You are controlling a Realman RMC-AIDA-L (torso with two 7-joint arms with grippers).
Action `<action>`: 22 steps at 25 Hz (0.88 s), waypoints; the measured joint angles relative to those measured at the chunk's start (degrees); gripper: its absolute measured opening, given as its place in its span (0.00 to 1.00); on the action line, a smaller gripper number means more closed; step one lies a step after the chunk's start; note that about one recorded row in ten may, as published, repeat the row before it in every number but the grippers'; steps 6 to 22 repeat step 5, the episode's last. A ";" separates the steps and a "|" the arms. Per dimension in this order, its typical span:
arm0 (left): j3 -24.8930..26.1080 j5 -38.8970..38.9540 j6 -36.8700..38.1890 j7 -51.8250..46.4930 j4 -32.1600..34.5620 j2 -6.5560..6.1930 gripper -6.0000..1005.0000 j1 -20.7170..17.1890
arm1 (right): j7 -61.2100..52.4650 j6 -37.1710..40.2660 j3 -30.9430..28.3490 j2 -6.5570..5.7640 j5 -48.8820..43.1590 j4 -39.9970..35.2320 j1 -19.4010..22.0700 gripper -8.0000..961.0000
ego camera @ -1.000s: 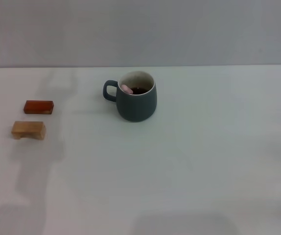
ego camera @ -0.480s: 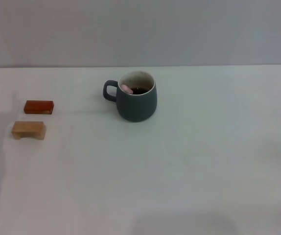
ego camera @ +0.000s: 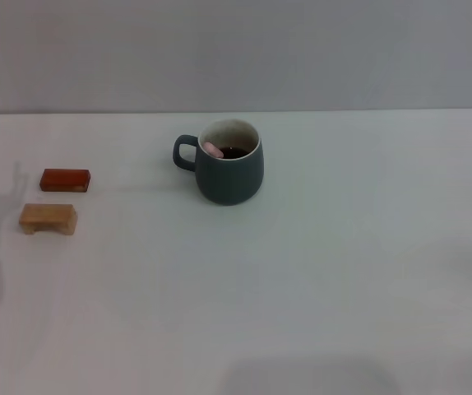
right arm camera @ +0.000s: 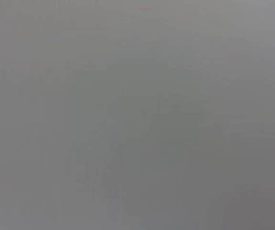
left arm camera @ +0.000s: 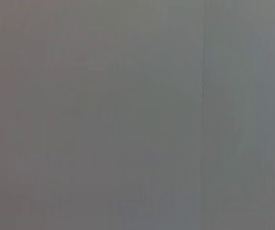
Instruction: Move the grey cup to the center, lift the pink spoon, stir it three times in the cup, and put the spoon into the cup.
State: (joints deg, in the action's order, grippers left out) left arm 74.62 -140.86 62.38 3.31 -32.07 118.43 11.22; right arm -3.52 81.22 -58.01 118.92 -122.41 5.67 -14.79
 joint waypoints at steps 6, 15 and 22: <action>-0.06 -0.02 0.38 -0.06 0.54 0.04 0.83 -0.29 | 0.00 0.63 0.00 0.01 -0.20 0.14 0.50 0.01; -0.06 -0.02 0.38 -0.06 0.54 0.04 0.83 -0.29 | 0.00 0.63 0.00 0.01 -0.20 0.14 0.50 0.01; -0.06 -0.02 0.38 -0.06 0.54 0.04 0.83 -0.29 | 0.00 0.63 0.00 0.01 -0.20 0.14 0.50 0.01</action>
